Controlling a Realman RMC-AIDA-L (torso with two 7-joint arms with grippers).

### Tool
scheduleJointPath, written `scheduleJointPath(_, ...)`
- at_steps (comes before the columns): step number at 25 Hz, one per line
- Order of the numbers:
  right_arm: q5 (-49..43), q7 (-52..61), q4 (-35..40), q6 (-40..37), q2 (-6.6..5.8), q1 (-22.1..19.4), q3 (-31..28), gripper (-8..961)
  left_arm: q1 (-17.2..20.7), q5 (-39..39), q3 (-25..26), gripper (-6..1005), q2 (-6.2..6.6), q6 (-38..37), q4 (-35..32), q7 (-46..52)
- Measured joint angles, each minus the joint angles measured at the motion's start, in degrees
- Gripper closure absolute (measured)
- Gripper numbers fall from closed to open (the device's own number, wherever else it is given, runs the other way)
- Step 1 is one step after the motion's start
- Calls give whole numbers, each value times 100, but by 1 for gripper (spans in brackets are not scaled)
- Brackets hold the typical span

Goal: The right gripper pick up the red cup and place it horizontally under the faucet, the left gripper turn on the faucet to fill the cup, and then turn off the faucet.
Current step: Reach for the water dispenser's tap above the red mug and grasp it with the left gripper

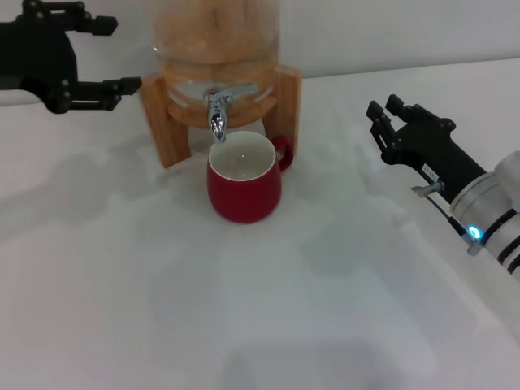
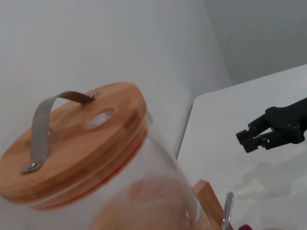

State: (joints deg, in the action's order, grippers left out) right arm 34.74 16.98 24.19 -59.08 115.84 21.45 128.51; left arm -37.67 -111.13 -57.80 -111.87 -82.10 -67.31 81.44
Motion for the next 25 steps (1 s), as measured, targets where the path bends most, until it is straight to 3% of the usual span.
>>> scheduleJointPath(14, 1, -13, 45, -32, 0, -1, 220, 662, -137, 5, 9, 258, -139, -78, 255, -122)
scheduleJointPath(25, -27, -11, 112, -56, 0, -54, 280, 662, -590, -47, 40, 258, -256, 92, 1030, -592)
